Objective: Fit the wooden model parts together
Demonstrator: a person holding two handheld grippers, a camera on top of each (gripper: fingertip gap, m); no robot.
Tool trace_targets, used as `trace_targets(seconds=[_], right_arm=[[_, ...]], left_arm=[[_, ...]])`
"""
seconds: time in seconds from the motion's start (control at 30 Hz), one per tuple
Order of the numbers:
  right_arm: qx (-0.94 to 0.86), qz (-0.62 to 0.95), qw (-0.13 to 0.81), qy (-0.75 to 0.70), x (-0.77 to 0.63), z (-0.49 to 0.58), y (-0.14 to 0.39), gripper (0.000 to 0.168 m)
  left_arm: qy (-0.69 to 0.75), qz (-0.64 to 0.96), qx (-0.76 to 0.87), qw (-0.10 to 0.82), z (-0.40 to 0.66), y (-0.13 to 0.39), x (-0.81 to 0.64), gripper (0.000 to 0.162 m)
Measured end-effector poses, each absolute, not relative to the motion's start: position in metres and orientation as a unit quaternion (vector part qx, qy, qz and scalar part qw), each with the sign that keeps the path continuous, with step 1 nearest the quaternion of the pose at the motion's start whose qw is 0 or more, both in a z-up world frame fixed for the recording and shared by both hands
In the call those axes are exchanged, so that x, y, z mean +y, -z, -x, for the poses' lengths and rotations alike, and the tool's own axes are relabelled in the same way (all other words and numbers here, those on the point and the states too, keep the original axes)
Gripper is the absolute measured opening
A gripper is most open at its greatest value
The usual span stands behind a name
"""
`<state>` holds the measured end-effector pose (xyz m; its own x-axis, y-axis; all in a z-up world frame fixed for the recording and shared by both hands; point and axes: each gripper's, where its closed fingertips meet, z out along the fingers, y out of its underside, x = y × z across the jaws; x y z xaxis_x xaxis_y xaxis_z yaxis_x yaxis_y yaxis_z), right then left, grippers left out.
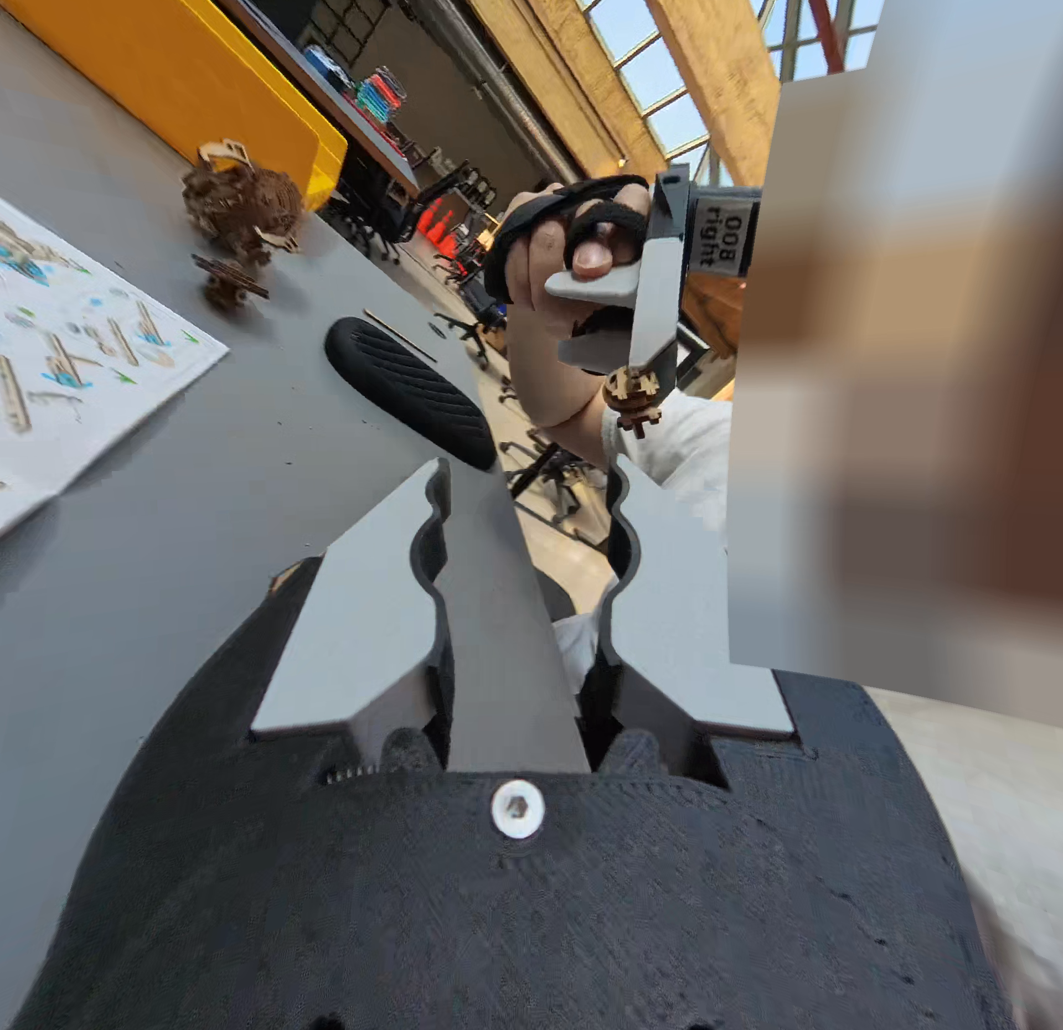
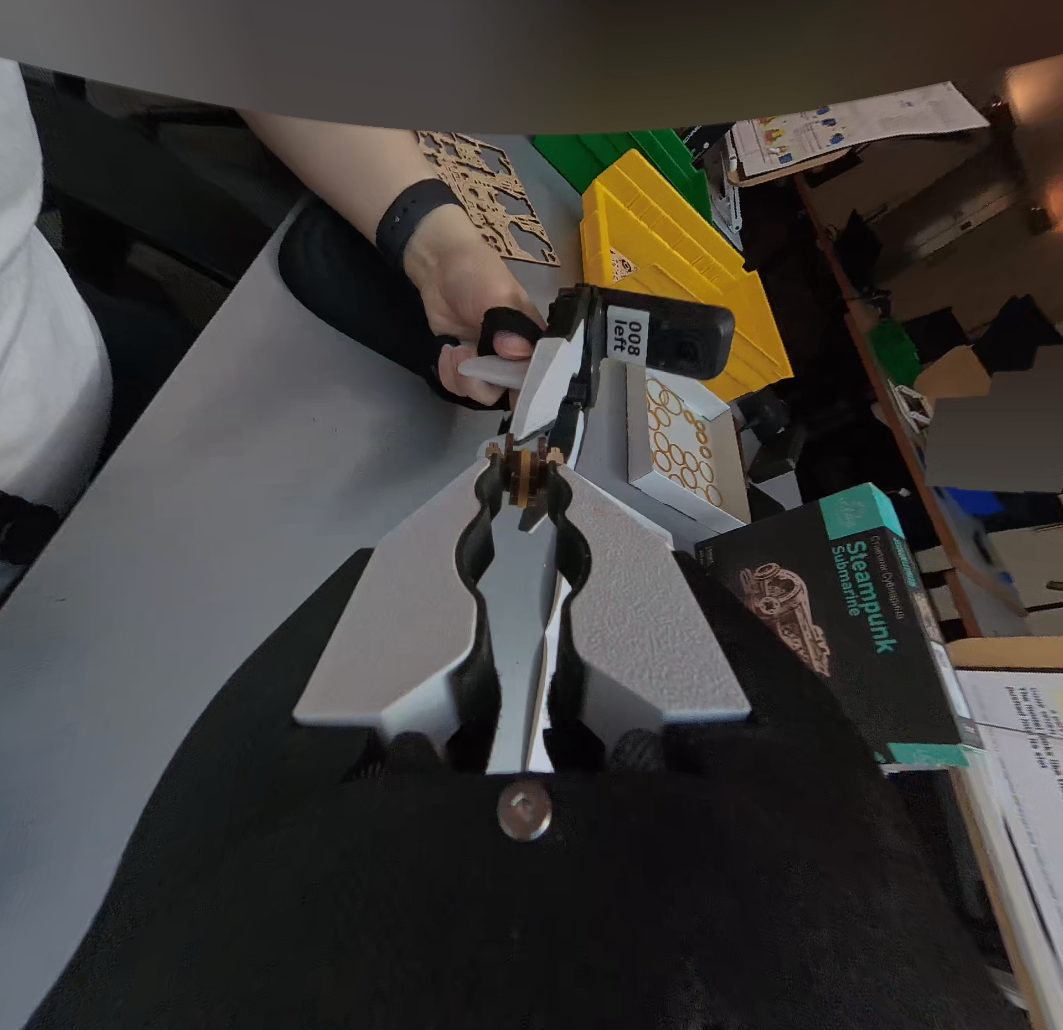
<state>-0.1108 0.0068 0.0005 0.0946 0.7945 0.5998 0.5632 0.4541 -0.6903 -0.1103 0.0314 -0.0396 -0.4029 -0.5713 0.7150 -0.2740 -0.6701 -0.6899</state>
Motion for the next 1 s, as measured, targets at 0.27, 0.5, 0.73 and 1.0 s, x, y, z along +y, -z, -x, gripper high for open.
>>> trace_targets(seconds=[0.27, 0.5, 0.73, 1.0], right_arm=[[-0.559, 0.600, 0.495, -0.288, 0.010, 0.109, 0.001, 0.014], [-0.565, 0.607, 0.488, -0.271, 0.010, 0.112, 0.011, 0.014], [-0.557, 0.609, 0.484, -0.292, 0.007, 0.112, 0.013, 0.014], [-0.560, 0.595, 0.502, -0.284, 0.005, 0.111, 0.014, 0.015]], left_arm=[[0.441, 0.451, 0.626, 0.458, 0.105, 0.026, 0.016, 0.058], [0.447, 0.435, 0.629, 0.465, 0.098, 0.021, 0.004, 0.028], [0.430, 0.426, 0.633, 0.482, 0.098, 0.023, 0.002, 0.027], [0.457, 0.438, 0.616, 0.469, 0.100, 0.025, 0.001, 0.027]])
